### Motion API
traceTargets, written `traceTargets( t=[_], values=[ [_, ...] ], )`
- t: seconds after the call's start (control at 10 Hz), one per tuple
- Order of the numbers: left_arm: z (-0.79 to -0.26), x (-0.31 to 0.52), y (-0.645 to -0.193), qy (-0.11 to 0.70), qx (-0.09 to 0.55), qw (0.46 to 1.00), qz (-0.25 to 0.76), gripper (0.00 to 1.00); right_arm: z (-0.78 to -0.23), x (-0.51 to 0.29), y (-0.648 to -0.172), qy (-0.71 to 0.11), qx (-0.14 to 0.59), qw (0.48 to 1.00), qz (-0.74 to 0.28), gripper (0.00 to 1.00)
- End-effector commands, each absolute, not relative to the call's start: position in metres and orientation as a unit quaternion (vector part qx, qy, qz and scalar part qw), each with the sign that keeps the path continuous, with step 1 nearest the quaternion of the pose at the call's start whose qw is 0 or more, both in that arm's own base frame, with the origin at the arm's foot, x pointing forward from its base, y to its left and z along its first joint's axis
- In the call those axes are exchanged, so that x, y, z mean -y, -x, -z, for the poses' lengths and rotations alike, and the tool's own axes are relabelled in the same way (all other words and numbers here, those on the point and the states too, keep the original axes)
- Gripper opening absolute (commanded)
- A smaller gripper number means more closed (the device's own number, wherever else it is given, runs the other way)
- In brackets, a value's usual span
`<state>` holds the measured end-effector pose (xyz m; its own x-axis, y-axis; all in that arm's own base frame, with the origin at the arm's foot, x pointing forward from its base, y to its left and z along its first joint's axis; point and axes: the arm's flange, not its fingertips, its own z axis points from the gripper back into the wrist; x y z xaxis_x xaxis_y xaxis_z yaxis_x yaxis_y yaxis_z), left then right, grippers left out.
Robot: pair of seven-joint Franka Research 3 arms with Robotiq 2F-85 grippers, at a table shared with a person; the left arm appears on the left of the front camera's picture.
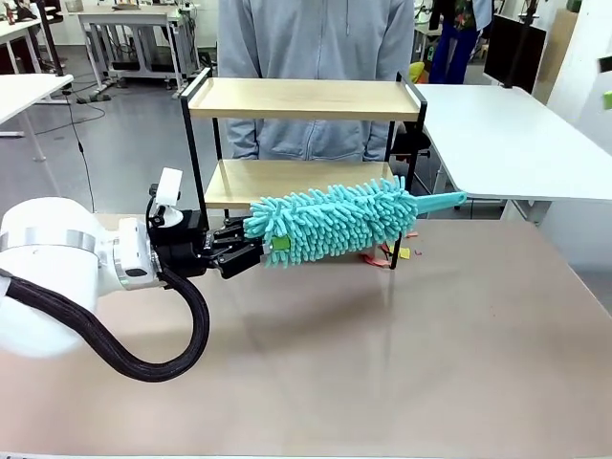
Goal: Clean the shelf.
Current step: Hand the Duster back to the human.
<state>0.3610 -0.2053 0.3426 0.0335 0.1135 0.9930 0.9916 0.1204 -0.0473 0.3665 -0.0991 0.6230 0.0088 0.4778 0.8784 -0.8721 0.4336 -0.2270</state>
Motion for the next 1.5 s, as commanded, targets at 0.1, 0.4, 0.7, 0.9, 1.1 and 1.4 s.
traceTargets(
  t=[0.1,0.4,0.7,0.9,1.1,1.4],
  values=[
    [-0.374,0.171,-0.355,0.576,0.55,0.443,0.41,0.13,-0.626,0.076,-0.383,-0.209,0.471,0.675,-0.528,1.0],
    [-0.435,0.123,-0.358,0.605,0.589,0.386,0.372,0.13,-0.626,0.076,-0.383,-0.209,0.471,0.675,-0.528,1.0],
    [-0.498,0.029,-0.346,0.526,0.694,0.385,0.308,0.13,-0.626,0.076,-0.383,-0.209,0.471,0.675,-0.528,1.0],
    [-0.512,-0.022,-0.332,0.468,0.735,0.42,0.252,0.13,-0.626,0.076,-0.383,-0.209,0.471,0.675,-0.528,1.0],
    [-0.506,-0.055,-0.322,0.385,0.764,0.48,0.197,0.13,-0.626,0.076,-0.383,-0.209,0.471,0.675,-0.528,1.0],
    [-0.469,-0.073,-0.327,0.286,0.77,0.546,0.166,0.13,-0.626,0.076,-0.383,-0.209,0.471,0.675,-0.528,1.0]
  ],
)
